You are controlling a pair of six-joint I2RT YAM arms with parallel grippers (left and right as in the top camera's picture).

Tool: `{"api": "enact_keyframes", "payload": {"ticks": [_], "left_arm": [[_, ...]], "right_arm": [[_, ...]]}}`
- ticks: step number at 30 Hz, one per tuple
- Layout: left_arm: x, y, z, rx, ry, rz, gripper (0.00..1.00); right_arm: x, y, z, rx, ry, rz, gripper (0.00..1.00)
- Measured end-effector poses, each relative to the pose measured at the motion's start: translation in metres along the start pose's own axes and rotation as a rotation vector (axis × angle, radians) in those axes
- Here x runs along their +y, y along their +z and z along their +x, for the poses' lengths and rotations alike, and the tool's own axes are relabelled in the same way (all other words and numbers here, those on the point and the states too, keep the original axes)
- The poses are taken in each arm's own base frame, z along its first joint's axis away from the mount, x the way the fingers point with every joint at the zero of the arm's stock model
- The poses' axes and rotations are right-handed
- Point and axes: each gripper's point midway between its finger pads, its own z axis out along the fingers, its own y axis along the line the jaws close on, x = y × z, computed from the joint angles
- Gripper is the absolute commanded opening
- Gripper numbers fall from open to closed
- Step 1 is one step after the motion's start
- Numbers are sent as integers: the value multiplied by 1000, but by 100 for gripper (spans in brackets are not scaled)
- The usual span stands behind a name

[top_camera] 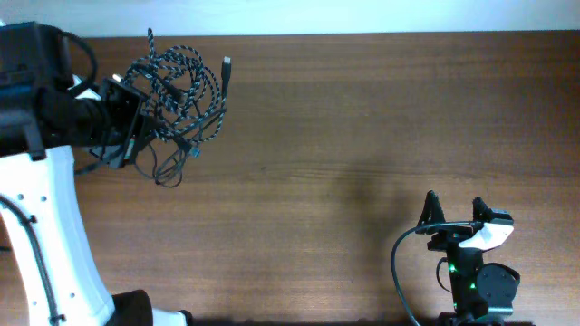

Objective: Untangle cables
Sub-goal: 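Grasp the braided cable bundle with the left gripper and lift it, then carry the bundle to table center and grasp the black cable with the right gripper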

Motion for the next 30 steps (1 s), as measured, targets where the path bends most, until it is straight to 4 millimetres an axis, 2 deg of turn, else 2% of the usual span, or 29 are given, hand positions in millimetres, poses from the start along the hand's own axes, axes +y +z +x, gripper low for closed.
{"api": "enact_keyframes", "payload": {"ticks": [2, 6, 9, 10, 12, 13, 14, 15, 16, 18, 20, 23, 26, 29, 30], "left_arm": [[-2, 5, 9, -11, -92, -31, 0], [-6, 13, 24, 3, -130, -51, 0], [7, 32, 32, 20, -167, -134, 0], [14, 40, 34, 30, -194, -172, 0], [33, 60, 40, 60, -252, -265, 0], [44, 68, 43, 73, -280, -308, 0], [62, 81, 47, 93, -321, -387, 0], [69, 87, 48, 98, -336, -416, 0], [77, 91, 49, 104, -348, -448, 0], [94, 99, 50, 99, -357, -515, 0], [102, 105, 56, 80, -321, -563, 0], [91, 118, 67, 70, -230, -536, 0], [79, 129, 80, 34, -96, -512, 0], [50, 147, 84, -8, 180, -403, 0], [45, 150, 89, -5, 240, -390, 0]], "right_arm": [[0, 0, 0, 0, 0, 0, 99], [0, 0, 0, 0, 1, 0, 99], [7, 0, 1, 10, 91, -40, 99], [17, -1, 3, 33, 236, -98, 99], [36, -3, 8, 92, 416, -195, 99], [60, -10, 14, 186, 558, -320, 99], [75, -17, 18, 259, 632, -400, 99], [87, -24, 20, 314, 686, -463, 99], [94, -28, 22, 348, 703, -503, 99], [108, -36, 12, 323, 617, -608, 99], [114, -41, 11, 327, 574, -657, 94], [128, -48, -3, 380, 558, -713, 91], [149, -52, -20, 510, 572, -807, 84], [167, -54, -37, 602, 627, -930, 79], [173, -57, -41, 634, 654, -964, 73]]}}
